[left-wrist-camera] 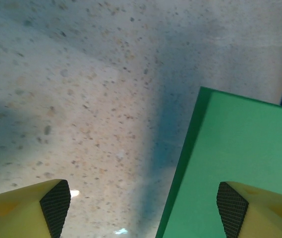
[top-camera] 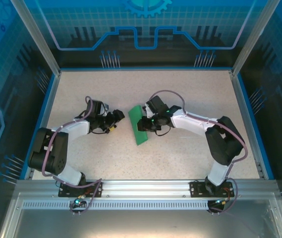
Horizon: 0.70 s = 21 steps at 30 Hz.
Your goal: Fold a paper plane with a square sheet of paper (pick it up from the middle)
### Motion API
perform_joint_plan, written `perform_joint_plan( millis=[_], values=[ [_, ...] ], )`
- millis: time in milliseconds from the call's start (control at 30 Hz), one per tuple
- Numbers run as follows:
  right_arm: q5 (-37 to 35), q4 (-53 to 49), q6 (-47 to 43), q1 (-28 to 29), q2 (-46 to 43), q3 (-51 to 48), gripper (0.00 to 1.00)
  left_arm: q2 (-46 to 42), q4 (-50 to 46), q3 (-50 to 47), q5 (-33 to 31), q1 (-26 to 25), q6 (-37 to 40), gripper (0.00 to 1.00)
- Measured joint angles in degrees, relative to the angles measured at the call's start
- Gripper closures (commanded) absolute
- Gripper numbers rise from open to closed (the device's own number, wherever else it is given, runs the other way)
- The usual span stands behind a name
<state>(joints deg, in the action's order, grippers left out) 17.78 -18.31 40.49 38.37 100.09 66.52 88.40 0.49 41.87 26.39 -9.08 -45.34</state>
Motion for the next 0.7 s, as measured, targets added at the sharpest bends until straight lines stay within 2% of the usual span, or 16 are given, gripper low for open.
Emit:
perform_joint_plan(
  millis=[267, 500, 700],
  values=[
    [8.68, 8.17, 4.61, -4.07, 0.20, -5.90, 0.71, -0.63, 6.45, -0.90, 4.59, -1.53, -2.84, 0.23],
    [9.75, 9.46, 5.64, -5.05, 3.96, -7.37, 0.71, 1.68, 9.40, -0.92, 5.42, -4.07, -4.15, 0.40],
    [9.64, 10.21, 5.64, -6.62, 6.69, -9.22, 0.71, 4.74, 9.81, -0.90, 5.40, -6.19, -3.98, 0.51]
  ],
)
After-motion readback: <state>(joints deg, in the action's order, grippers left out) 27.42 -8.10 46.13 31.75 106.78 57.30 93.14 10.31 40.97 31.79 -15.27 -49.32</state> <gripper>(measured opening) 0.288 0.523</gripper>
